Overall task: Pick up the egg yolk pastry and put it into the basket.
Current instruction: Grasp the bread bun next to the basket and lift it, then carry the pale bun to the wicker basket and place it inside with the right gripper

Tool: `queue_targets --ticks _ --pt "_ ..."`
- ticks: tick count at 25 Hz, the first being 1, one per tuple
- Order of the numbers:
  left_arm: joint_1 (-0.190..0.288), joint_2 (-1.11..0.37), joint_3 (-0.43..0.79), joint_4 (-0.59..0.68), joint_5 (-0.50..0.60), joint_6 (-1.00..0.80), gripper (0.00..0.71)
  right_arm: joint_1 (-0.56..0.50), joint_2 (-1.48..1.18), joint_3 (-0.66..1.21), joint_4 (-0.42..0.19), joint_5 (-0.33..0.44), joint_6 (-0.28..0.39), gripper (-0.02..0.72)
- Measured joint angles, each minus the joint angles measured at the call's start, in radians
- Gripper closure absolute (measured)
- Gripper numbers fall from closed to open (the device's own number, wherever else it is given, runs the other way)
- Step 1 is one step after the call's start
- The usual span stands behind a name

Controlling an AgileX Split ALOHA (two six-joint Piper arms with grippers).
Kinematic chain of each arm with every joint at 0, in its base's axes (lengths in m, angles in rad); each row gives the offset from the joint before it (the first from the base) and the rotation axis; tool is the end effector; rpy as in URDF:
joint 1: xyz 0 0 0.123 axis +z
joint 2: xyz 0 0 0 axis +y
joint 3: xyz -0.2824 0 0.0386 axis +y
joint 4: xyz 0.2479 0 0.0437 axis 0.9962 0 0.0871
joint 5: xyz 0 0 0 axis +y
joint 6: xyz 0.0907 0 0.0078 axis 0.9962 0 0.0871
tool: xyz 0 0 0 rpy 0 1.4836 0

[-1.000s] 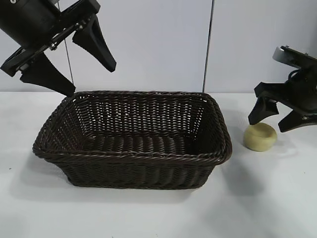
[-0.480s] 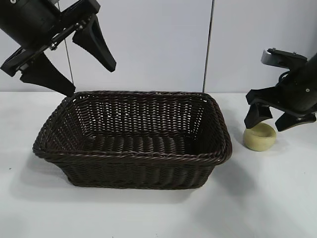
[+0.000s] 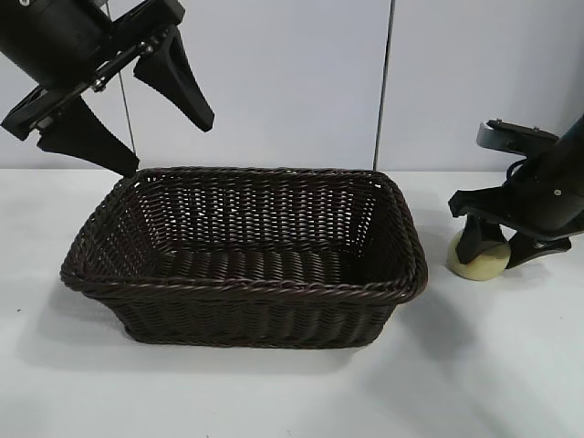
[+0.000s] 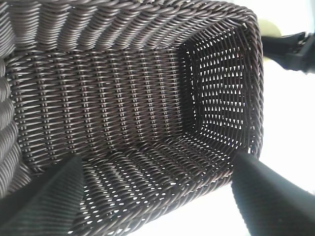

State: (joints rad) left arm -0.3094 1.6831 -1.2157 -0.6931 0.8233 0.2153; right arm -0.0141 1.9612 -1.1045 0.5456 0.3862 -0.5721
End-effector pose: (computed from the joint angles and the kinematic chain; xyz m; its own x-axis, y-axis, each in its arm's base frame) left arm 0.3197 -0.1470 0.2559 -0.9417 0.0281 -0.3353 0.2145 0.8178 -0.5340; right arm 0.3788 0.0125 0.1310 -0.8869 -0.0461 -0.4596 -0.1274 0.9808 0.1473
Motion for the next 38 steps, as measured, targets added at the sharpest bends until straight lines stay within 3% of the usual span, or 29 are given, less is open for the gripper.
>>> queue_targets --ticks 4,15,22,28,38 --pt "0.000 0.000 0.000 0.000 -0.001 0.000 0.114 0.000 -0.069 0.000 0.000 0.031 0.000 0.638" --pt "0.000 0.000 0.000 0.000 -0.001 0.000 0.114 0.000 -0.353 0.000 0.010 0.275 0.000 0.640" --pt "0.000 0.000 0.000 0.000 -0.001 0.000 0.114 0.003 -0.420 0.000 0.115 0.379 0.000 0.641" --pt "0.000 0.000 0.000 0.000 -0.001 0.000 0.114 0.127 -0.420 0.000 0.140 0.371 -0.006 0.641" --pt "0.000 0.000 0.000 0.000 -0.001 0.000 0.114 0.379 -0.352 0.000 0.151 0.268 0.045 0.641"
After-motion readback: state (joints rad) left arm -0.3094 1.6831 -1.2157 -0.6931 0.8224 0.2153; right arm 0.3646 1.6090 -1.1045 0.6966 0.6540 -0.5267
